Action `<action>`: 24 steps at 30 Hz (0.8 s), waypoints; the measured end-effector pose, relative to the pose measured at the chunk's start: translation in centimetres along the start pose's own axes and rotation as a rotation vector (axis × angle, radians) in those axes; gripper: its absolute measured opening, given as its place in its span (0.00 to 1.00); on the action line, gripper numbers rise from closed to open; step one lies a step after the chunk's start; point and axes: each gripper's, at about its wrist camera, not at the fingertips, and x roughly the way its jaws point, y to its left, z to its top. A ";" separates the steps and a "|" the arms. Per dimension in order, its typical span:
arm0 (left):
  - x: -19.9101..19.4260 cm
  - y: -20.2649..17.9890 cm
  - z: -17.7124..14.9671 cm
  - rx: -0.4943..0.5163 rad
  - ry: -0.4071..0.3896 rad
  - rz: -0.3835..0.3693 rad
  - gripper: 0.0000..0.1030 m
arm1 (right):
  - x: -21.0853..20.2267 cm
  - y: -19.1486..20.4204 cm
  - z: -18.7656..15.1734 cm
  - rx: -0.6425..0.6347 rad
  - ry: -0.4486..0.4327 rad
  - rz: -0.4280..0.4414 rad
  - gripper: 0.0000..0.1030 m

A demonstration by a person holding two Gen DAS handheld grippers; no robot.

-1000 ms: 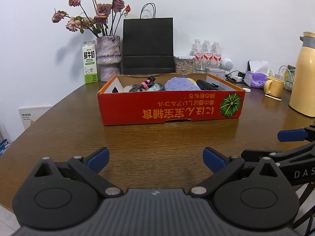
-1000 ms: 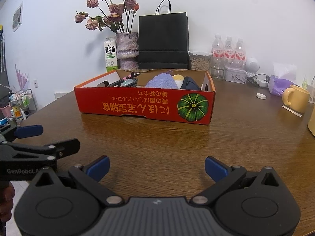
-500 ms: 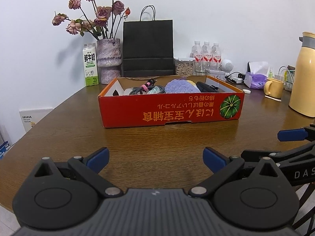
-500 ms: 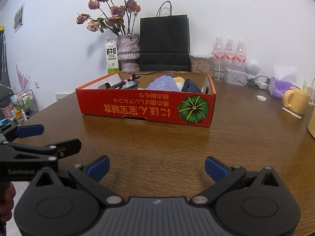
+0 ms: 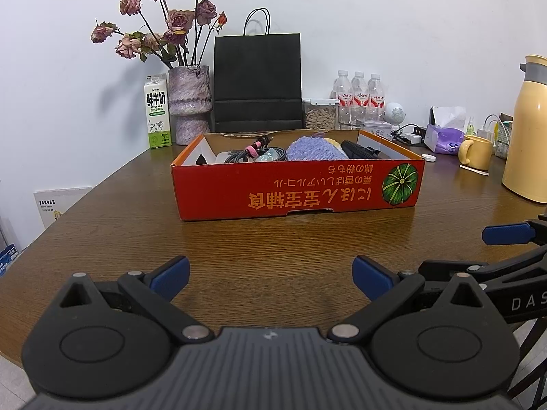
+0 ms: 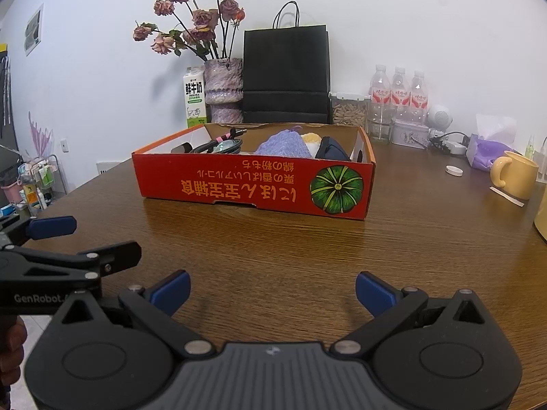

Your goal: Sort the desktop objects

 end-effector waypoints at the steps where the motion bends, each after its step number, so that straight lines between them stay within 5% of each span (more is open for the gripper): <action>1: 0.0 0.0 0.0 0.001 -0.001 0.000 1.00 | -0.1 0.0 -0.1 0.000 0.000 0.001 1.00; 24: 0.0 0.0 -0.1 -0.002 0.004 -0.001 1.00 | -0.1 0.1 -0.1 -0.002 -0.001 -0.001 1.00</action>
